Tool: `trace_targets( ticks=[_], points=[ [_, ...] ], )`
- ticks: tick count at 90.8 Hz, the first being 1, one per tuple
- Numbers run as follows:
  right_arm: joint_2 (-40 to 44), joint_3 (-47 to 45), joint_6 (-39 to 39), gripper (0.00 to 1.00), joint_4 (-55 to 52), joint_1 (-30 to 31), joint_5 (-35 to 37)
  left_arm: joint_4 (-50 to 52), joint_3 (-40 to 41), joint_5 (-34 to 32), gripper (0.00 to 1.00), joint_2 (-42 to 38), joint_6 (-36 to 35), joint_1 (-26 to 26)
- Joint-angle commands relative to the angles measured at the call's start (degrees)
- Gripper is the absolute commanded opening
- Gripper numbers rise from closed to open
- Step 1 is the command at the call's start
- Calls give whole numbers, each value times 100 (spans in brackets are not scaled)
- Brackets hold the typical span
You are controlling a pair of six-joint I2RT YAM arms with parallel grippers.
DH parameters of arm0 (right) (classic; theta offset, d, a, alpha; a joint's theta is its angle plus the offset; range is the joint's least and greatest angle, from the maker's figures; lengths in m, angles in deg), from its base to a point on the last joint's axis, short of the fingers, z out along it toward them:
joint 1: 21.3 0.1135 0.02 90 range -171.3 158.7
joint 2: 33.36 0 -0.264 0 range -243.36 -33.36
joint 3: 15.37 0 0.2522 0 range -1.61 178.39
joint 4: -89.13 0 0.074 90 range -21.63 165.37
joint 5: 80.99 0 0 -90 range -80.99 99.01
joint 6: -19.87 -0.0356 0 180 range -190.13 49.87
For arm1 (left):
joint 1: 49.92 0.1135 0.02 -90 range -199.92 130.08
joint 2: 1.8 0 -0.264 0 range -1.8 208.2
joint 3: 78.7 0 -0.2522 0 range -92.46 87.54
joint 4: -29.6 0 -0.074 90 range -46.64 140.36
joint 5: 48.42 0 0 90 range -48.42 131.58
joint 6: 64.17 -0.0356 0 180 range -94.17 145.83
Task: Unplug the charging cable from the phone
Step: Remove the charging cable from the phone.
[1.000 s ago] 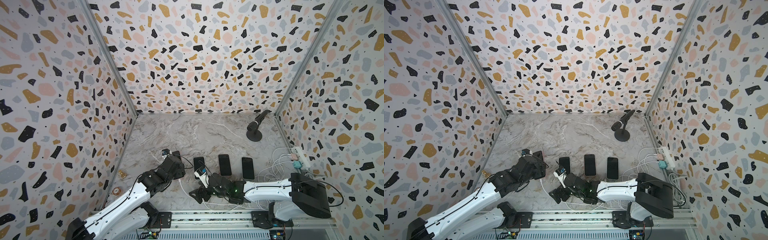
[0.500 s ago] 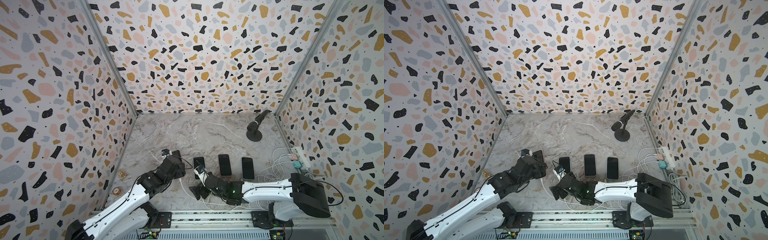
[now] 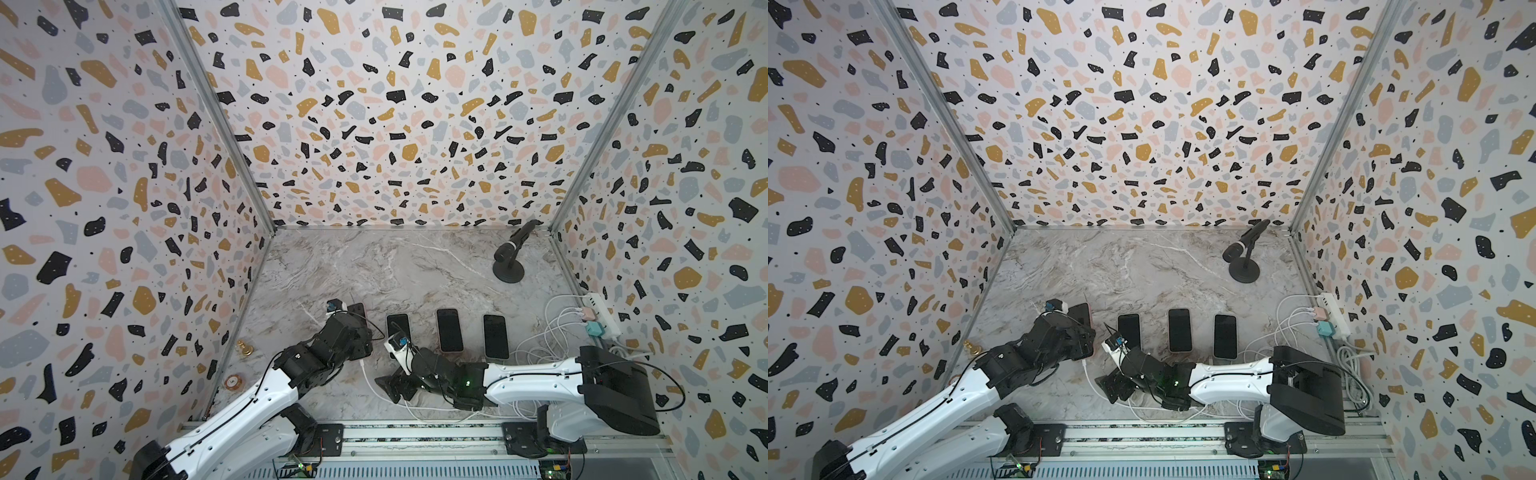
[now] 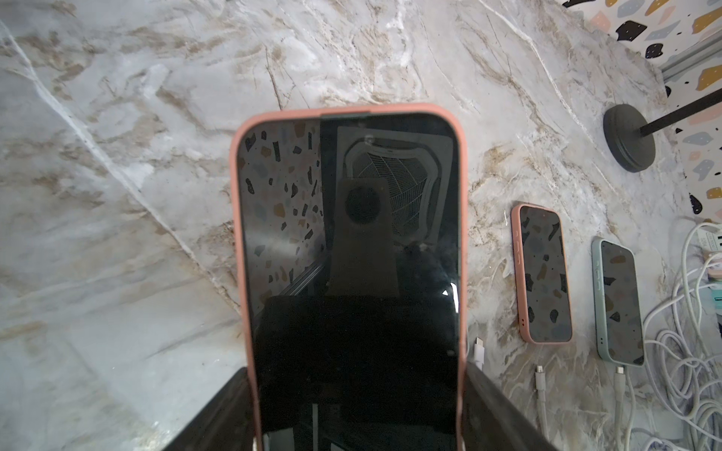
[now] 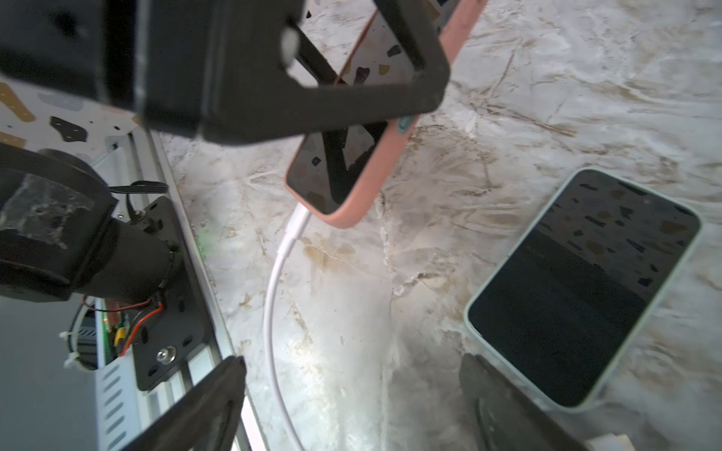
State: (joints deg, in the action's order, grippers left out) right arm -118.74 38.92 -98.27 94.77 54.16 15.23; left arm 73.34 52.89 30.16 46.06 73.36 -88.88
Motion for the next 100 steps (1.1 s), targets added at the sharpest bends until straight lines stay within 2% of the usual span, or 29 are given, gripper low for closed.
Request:
trace_targets(
  ticks=[1,12,30,69,100],
  points=[
    [-137,120,38,91,237,24,-476,-11,-273,94,49,-98,-47,12],
    [-395,155,12,89,480,21,-855,-34,-281,111,49,-284,-31,20],
    [-643,48,-83,87,943,23,-1067,-275,-184,-55,49,-716,7,12],
    [-690,-45,-140,80,1103,17,-1001,-493,-43,-163,51,-704,4,23],
    [-634,-128,-224,58,1266,21,-1053,-495,-62,-193,50,-740,192,16]
  ],
)
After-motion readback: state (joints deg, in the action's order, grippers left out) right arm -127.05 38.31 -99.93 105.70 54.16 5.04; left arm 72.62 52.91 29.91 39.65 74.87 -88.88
